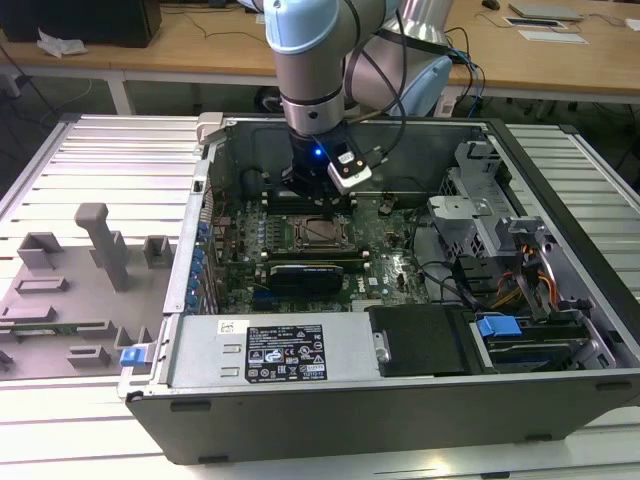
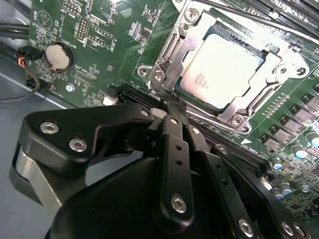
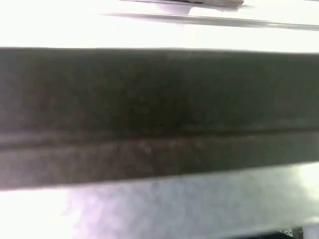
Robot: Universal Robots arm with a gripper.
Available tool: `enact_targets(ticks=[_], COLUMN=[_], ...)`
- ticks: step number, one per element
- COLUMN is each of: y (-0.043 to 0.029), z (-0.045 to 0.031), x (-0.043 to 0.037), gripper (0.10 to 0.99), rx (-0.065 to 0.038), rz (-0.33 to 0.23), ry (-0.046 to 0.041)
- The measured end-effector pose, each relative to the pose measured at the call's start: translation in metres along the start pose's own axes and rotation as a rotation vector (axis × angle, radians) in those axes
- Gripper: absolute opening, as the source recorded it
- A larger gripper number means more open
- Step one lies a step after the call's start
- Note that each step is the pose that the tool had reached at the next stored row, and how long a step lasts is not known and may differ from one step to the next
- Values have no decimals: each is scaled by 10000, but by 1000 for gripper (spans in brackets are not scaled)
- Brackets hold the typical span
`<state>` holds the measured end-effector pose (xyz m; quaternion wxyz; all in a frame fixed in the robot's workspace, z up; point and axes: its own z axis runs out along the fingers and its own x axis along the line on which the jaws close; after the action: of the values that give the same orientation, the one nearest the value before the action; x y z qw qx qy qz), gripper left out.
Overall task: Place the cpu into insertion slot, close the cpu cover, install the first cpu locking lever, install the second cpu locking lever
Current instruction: 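Install the first cpu locking lever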
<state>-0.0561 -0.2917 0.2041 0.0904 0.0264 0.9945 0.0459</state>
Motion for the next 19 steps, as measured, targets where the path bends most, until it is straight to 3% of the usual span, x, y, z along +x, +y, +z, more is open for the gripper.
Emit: enact_targets(ticks=[5, 9, 13, 19], y=[6, 16, 27, 25], z=[-60, -60, -59, -50], x=[-11, -10, -9, -7], gripper=[106, 106, 106, 106], rx=[1, -23, -151, -153], rz=[1, 7, 35, 299], ry=[1, 1, 6, -17])
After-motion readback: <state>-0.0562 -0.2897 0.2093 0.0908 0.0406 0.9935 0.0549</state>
